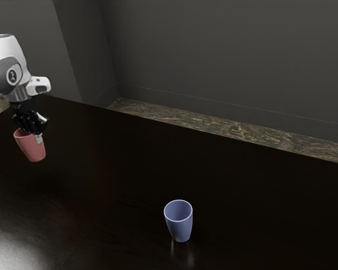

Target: Place the left cup onto the right cup

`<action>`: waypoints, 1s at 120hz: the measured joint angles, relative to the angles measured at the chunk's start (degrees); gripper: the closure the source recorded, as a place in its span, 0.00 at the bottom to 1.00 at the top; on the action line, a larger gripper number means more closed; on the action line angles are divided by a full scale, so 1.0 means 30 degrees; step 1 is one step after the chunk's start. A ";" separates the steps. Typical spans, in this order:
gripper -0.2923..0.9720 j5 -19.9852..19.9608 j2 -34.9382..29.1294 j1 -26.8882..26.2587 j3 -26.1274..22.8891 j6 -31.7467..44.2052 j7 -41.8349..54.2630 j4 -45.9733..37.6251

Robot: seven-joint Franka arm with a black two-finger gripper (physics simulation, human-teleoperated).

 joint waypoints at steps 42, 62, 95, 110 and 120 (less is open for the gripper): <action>0.85 0.0102 -0.1220 -0.1789 -0.0351 -0.1638 -0.1844 0.0148; 0.85 0.0732 -0.1491 -0.1582 -0.2269 -0.2144 -0.3151 0.0754; 0.85 0.0916 -0.1705 -0.2579 -0.4990 -0.2723 -0.5819 0.0969; 0.85 0.0864 -0.1906 -0.2700 -0.5899 -0.2912 -0.7206 0.0908; 0.85 0.0778 -0.1962 -0.2700 -0.6354 -0.2990 -0.8136 0.0869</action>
